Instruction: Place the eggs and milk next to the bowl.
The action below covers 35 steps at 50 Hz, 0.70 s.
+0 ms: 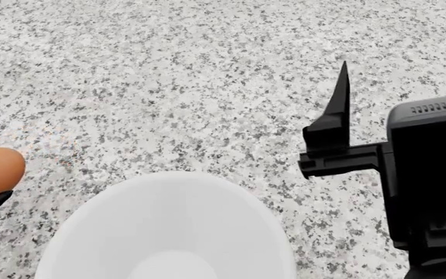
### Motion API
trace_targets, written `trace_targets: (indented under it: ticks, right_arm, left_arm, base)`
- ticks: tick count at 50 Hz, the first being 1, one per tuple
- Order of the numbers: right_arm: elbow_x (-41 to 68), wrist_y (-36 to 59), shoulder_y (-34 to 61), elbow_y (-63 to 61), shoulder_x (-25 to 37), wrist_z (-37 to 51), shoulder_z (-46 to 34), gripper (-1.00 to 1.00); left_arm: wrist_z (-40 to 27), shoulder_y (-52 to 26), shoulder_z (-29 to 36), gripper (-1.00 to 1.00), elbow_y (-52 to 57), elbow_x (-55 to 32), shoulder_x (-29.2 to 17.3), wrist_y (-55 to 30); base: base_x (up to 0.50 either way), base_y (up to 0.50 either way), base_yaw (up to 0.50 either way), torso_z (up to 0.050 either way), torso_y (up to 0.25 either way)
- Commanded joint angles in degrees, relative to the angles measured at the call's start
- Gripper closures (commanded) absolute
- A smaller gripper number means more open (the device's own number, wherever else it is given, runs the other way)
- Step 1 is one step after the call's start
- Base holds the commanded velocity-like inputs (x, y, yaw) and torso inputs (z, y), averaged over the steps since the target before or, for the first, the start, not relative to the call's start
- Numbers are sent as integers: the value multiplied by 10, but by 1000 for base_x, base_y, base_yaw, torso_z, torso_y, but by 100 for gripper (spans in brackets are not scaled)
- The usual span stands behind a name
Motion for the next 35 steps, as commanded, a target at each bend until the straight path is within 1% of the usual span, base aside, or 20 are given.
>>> trace_targets:
  ticks: [1,8,19,29,30,35]
  right_arm:
    - [-16,-4,5,3,-13,-11,1,-100]
    - [-17,-8,12,11,-15,-11,-7,-100]
    - [-17,-7,16,10,-17,-10,-13,-100]
    - [-16,-8,19,13,-17,-9,-17,-100]
    - [-16,-10,15,10,-18,-8,-15,-100]
    - [-15,-12,11,10,-17,-7,-13,-100]
  left_arm:
    - [-9,99,-61,100,85,-59,-64,1]
    - [-12,169,-94,100,112,-87,-101,48]
    - [-15,269,-138,100,134,-118,-136,127]
    - [-17,326,-157,100,157,-143,-155,153]
    - [-16,358,-162,100,172,-149,-166,169]
    - [-18,384,-171,100,180,-155,-179,182]
  base:
    - [0,0,0,0,0]
    - [0,0,0,0,0]
    - [0,0,0,0,0]
    - [0,0,0,0,0]
    - [0,0,0,0,0]
    - [0,0,0,0,0]
